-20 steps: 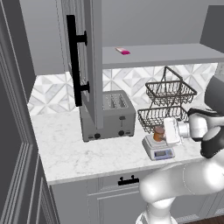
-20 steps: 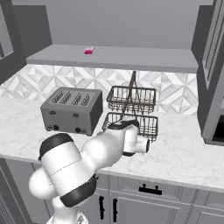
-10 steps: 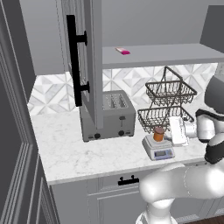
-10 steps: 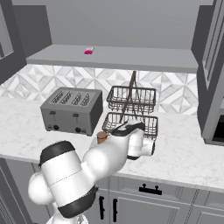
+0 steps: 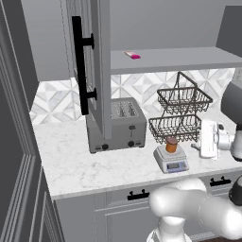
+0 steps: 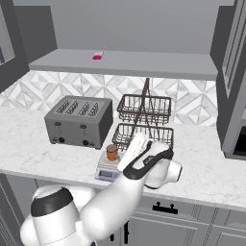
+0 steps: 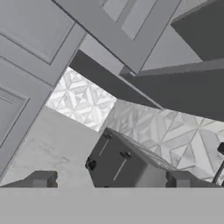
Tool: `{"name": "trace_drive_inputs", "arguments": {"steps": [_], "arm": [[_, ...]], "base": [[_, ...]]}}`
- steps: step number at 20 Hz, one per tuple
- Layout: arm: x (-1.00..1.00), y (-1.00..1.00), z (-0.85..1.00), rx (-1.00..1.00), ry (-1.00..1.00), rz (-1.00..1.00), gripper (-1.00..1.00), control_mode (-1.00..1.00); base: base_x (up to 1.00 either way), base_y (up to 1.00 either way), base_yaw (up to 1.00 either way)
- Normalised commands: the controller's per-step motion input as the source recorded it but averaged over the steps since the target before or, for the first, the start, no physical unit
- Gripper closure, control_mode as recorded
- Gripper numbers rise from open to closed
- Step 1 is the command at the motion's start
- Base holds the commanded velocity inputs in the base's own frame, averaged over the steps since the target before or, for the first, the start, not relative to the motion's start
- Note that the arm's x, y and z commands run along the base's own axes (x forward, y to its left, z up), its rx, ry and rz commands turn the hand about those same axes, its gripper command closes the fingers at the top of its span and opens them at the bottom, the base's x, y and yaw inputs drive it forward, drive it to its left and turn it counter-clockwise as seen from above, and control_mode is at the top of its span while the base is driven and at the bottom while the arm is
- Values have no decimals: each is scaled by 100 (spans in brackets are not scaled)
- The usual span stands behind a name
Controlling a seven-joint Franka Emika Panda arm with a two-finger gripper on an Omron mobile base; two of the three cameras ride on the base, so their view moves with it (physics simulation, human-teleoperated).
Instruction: Pick the jam and place it on the digital scale for weighing, and close the cabinet.
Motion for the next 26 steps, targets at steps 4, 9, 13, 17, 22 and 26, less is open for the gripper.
{"name": "trace_drive_inputs", "arguments": {"steps": [4, 9, 13, 17, 22, 26], "arm": [[-61, -17, 68, 2, -34, -14, -100, -100], [-71, -43, 64, 11, -35, -13, -100, -100], [-71, -54, 62, 14, -37, -11, -100, -100], [-58, -56, 64, 16, -36, -8, -100, -100], [-31, -57, 64, 19, -20, 0, -100, -100], [-18, -62, 44, 20, -16, 0, -100, -100]], "base": [[0, 0, 0], [0, 0, 0], [0, 0, 0], [0, 0, 0], [0, 0, 0], [0, 0, 0]]}}
